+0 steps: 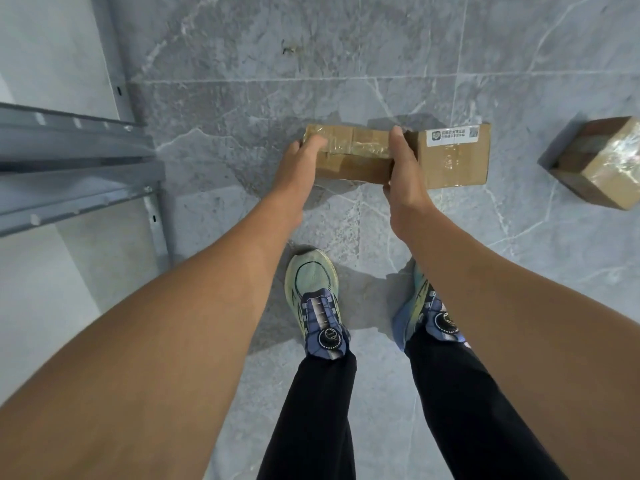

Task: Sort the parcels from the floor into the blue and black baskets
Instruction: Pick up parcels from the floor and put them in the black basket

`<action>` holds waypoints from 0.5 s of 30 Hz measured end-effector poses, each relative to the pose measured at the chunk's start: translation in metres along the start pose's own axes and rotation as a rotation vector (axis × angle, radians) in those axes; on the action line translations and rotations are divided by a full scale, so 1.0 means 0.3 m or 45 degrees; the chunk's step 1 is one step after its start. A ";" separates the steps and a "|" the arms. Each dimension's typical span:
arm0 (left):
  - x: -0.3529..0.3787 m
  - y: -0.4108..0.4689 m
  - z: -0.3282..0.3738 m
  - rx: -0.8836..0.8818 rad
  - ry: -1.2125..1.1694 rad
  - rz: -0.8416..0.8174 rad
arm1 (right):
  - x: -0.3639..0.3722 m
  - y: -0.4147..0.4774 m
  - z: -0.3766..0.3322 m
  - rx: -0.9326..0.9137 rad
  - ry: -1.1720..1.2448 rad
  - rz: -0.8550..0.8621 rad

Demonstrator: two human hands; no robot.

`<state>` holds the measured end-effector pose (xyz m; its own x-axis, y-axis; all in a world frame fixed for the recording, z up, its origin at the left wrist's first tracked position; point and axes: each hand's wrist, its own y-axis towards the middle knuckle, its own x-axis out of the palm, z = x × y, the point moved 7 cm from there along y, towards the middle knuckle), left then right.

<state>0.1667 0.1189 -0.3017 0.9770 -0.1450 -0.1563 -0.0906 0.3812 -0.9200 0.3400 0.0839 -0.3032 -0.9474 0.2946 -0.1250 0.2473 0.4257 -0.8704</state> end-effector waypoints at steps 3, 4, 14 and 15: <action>-0.026 -0.036 0.011 0.014 -0.091 0.045 | 0.012 -0.025 -0.039 -0.033 -0.018 -0.043; -0.037 -0.056 0.018 0.033 -0.111 0.057 | 0.016 -0.048 -0.064 -0.056 -0.027 -0.058; -0.157 -0.553 0.311 0.250 -0.358 0.109 | -0.050 -0.442 -0.450 -0.208 0.013 -0.143; -0.168 -0.623 0.362 0.290 -0.370 0.106 | -0.062 -0.501 -0.512 -0.243 0.017 -0.149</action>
<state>0.1554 0.1540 -0.0829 0.9850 0.1477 -0.0887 -0.1588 0.5786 -0.8000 0.3517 0.1459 -0.0968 -0.9694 0.2444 -0.0212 0.1710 0.6114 -0.7726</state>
